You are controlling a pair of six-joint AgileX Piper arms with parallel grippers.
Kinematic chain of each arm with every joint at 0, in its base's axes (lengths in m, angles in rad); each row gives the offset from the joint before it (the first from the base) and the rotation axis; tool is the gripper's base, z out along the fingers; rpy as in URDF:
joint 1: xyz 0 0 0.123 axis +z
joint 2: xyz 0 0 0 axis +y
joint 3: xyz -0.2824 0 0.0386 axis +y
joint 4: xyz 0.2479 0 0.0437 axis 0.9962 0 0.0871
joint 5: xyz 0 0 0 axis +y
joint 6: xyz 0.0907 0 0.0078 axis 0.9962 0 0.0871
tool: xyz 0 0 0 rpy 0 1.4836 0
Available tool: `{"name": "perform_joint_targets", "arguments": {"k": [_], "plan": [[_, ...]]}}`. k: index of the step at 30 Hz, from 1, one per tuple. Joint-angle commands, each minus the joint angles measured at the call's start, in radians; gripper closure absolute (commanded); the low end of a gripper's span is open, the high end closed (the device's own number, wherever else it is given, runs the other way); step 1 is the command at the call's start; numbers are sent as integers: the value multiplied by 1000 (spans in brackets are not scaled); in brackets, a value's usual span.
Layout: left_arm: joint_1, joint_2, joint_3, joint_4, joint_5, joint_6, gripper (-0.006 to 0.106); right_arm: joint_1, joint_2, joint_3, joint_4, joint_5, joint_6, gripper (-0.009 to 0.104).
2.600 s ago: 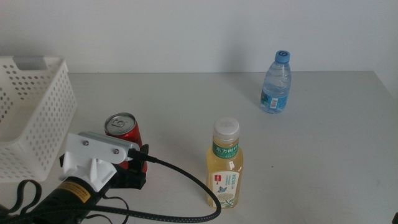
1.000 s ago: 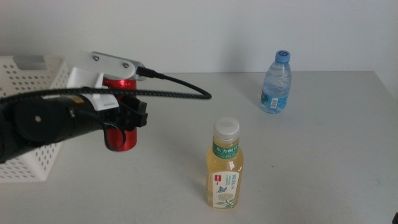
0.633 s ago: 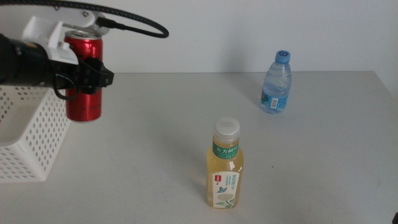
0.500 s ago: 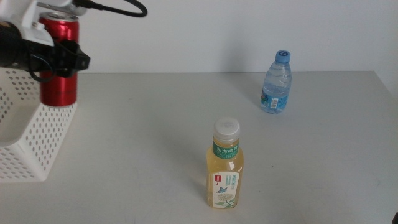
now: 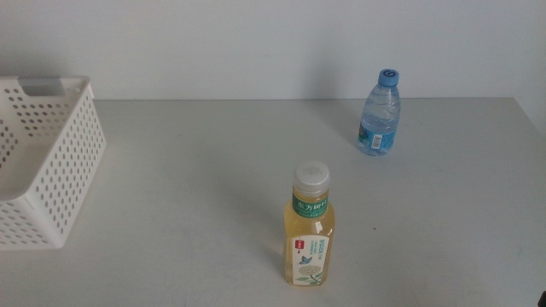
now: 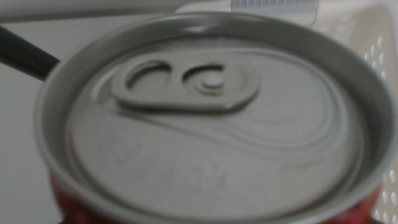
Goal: Use arms to grab the bottles and put them into the dustbin to the left of the table.
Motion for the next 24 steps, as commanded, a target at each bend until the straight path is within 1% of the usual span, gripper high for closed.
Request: {"name": "perform_joint_targets", "arguments": {"k": [1, 4, 9, 16, 21, 24], "plan": [[3, 11, -91, -41, -8, 40, 102, 4, -22, -10, -11, -73, -4, 1], [3, 68, -139, -58, 25, 58, 102, 4, -22, -10, -11, -73, -4, 1], [3, 133, -177, -59, 23, 58, 102, 4, -22, -10, -11, -73, -4, 1], [3, 218, -175, -65, 61, 57, 102, 4, -22, -10, -11, -73, -4, 1], [3, 290, -175, -108, 64, 60, 102, 4, -22, -10, -11, -73, -4, 1], [0, 322, -175, -97, 63, 63, 102, 4, -22, -10, -11, -73, -4, 1]]}}
